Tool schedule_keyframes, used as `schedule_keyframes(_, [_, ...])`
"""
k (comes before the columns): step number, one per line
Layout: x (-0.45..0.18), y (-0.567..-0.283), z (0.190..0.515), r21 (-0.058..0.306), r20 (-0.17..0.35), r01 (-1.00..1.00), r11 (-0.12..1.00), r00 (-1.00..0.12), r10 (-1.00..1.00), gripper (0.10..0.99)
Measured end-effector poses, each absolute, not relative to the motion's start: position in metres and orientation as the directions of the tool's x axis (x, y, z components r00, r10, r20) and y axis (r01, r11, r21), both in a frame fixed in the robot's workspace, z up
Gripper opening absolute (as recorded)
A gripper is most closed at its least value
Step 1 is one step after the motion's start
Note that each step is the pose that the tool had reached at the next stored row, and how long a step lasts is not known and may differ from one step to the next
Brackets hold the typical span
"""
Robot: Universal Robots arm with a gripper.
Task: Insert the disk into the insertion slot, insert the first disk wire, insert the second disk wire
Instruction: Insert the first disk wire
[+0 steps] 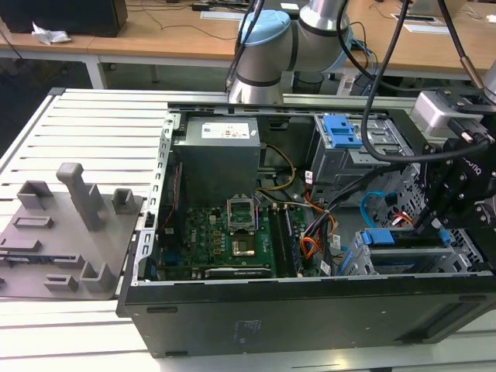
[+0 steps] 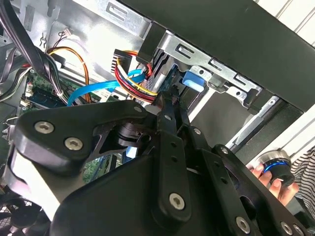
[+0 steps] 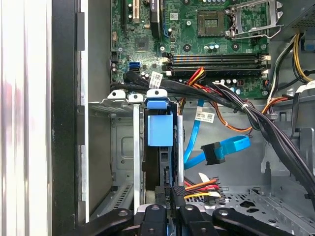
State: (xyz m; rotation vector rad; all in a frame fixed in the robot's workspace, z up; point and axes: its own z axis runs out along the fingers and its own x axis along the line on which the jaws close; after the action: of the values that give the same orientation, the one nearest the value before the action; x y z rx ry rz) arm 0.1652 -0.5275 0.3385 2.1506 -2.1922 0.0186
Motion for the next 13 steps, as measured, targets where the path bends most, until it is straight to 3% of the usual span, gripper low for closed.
schedule_keyframes(8, [0.167,-0.528,0.338,0.041,0.059,-0.999,0.02,-0.018,-0.998,0.18])
schedule_keyframes(9, [0.167,-0.528,0.338,0.041,0.059,-0.999,0.02,-0.018,-0.998,0.247])
schedule_keyframes(13, [0.167,-0.527,0.353,0.041,0.058,-0.999,0.02,-0.018,-0.998,0.247])
